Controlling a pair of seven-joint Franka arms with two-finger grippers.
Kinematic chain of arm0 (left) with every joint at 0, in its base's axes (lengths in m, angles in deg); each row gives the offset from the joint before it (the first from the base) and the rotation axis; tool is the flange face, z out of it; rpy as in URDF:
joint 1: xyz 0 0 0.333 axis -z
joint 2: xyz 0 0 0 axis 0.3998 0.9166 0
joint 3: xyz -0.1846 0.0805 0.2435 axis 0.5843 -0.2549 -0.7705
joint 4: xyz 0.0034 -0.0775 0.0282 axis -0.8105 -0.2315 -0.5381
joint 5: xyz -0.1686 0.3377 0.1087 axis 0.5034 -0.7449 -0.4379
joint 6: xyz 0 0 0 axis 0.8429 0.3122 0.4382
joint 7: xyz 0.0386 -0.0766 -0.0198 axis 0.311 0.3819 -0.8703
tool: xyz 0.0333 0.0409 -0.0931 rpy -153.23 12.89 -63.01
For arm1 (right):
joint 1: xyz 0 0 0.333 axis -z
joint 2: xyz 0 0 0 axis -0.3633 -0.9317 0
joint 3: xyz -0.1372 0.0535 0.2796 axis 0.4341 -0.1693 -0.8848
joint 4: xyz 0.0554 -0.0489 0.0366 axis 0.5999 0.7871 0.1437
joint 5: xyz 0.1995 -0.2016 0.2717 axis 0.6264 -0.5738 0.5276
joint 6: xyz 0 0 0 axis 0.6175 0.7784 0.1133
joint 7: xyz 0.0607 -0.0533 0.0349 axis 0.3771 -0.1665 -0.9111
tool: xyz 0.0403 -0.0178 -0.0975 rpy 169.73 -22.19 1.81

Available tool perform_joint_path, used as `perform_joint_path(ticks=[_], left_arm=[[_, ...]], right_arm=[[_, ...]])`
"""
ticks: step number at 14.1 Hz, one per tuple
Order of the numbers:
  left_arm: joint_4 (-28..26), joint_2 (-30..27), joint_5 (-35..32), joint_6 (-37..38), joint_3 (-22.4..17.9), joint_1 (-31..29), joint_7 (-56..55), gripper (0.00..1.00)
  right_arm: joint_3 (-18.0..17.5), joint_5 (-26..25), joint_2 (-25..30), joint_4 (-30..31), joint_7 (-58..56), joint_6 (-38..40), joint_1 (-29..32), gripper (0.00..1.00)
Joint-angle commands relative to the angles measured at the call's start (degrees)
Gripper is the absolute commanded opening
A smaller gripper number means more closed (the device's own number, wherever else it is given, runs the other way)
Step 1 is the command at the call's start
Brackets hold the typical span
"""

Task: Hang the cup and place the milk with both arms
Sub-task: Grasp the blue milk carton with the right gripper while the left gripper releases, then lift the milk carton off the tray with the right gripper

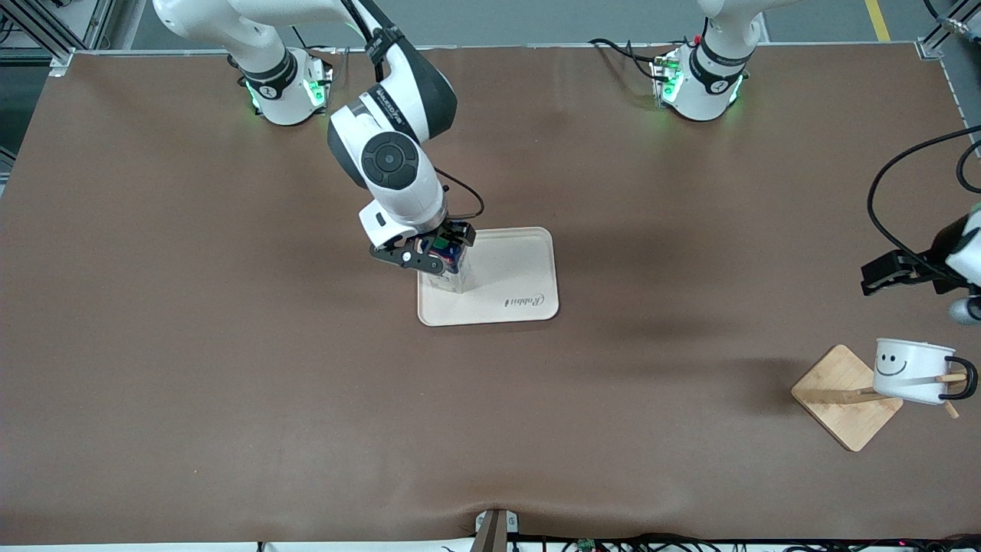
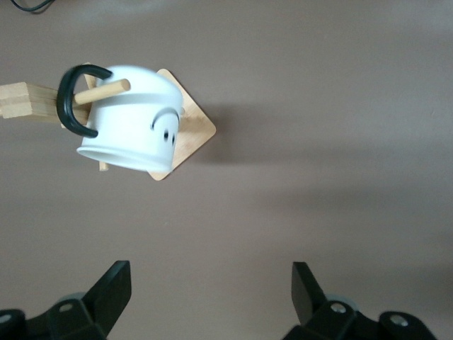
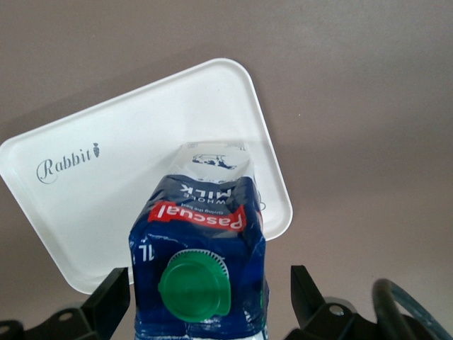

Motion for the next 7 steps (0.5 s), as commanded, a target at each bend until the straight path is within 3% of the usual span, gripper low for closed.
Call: perform_joint_path(ticks=[1,3,5,6,7], left_arm=[[0.1,-1.3,-1.8,2.9,1.8,-0.5,0.3,1.00],[0.2,-1.8,-1.6,3.9,2.0,-0.5,0.5,1.00],[0.3,-2.7,-1.5,5.5,2.0,-0.5,0.6,1.00],[0.7,-3.7,-1.5,6.3,2.0,-0.5,0.6,1.00],[0.8,-4.3,-1.5,6.6,1.9,-0.6,0.6,1.00]], right_arm=[[0.5,-0.7,-0.7,0.2,4.2,-1.3,-1.3,1.00],[0.5,-0.7,-0.7,0.3,4.9,-1.2,-1.8,1.00],[0.4,-0.6,-0.8,0.2,4.6,-0.8,-1.9,0.26],[0.4,-0.3,-0.8,-0.1,4.6,-0.7,-1.7,0.00],[0.5,-0.2,-0.7,-0.3,4.9,-0.5,-1.8,0.00]])
